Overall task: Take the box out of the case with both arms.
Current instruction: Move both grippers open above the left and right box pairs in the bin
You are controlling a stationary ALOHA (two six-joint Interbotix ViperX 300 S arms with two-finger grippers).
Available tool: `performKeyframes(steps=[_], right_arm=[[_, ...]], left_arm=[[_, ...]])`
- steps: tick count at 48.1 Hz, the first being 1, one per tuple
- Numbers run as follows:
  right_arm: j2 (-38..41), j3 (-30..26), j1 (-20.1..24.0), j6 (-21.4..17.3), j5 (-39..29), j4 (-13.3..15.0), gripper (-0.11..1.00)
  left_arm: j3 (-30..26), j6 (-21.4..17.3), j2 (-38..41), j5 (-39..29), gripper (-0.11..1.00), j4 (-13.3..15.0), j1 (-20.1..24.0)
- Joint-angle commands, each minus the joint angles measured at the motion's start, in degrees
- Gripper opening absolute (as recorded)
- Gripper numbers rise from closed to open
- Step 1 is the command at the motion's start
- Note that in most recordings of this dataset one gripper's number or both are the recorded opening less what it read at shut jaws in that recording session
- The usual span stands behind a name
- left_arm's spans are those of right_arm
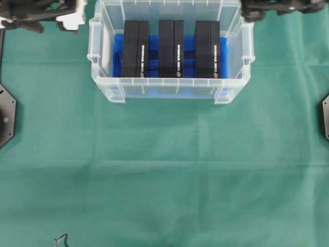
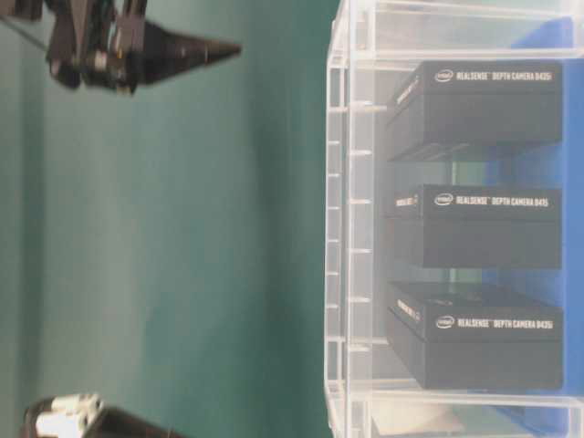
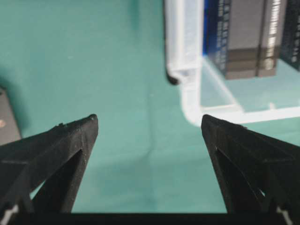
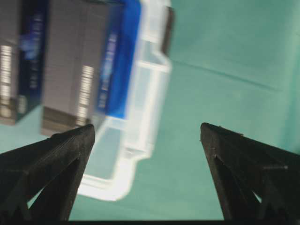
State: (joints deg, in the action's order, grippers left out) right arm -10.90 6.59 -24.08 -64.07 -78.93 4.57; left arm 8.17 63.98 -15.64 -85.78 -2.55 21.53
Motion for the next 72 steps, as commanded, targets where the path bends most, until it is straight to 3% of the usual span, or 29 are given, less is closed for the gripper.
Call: performKeyframes(steps=[1, 25, 72], right_arm=[[1.49, -3.87, 0.79, 0.09, 0.44, -0.09, 0.97], [8.79, -10.37, 3.08, 0.09, 0.70, -1.41, 0.97], [11.07, -11.69, 3.34, 0.35, 2.81, -2.72, 0.97]], left_arm=[[-3.60, -0.44, 1.93, 0.62, 0.87, -0.26, -0.62], [-17.49, -6.42, 14.24, 0.62, 0.87, -0.26, -1.32], [-22.76, -6.86, 19.95, 1.05, 0.87, -0.35, -3.25]])
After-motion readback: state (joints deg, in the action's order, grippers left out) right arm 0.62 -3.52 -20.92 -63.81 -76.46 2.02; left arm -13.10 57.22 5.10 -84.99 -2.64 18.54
